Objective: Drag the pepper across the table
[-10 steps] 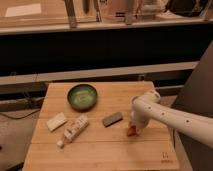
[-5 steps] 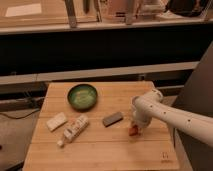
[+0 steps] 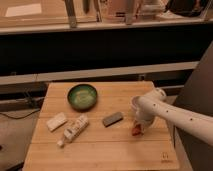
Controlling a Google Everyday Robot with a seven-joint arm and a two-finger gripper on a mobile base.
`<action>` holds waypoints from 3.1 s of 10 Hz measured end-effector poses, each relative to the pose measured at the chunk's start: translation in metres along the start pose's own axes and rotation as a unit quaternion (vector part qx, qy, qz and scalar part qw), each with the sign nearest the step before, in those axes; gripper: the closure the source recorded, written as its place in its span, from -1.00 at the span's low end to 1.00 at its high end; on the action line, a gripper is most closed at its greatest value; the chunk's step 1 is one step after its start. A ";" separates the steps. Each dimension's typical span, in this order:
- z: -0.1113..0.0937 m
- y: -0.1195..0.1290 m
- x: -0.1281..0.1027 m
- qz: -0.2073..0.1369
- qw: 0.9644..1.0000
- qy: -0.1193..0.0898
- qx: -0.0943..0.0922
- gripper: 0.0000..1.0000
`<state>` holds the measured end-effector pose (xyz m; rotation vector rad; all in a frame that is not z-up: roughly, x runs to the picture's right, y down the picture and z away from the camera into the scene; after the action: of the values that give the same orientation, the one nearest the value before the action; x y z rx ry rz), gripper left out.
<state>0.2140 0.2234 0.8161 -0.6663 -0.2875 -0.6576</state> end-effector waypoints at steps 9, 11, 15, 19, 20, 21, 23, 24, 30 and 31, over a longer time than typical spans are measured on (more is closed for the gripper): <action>-0.002 0.006 0.007 -0.007 1.000 -0.005 -0.012 0.96; -0.002 0.007 0.008 -0.009 1.000 -0.006 -0.015 0.96; -0.002 0.008 0.007 -0.020 1.000 -0.006 -0.021 0.96; -0.002 0.007 0.004 -0.024 0.999 -0.007 -0.024 0.96; -0.002 0.007 0.003 -0.025 0.999 -0.007 -0.025 0.96; -0.002 0.008 0.003 -0.027 0.999 -0.007 -0.025 0.96; -0.003 0.009 0.003 -0.030 0.999 -0.007 -0.028 0.96; -0.003 0.009 0.003 -0.031 0.999 -0.007 -0.028 0.96; -0.002 0.012 0.000 -0.039 0.999 -0.008 -0.033 0.96; -0.003 0.012 0.000 -0.040 0.999 -0.008 -0.033 0.96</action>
<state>0.2215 0.2286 0.8086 -0.7259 -0.3089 -0.7411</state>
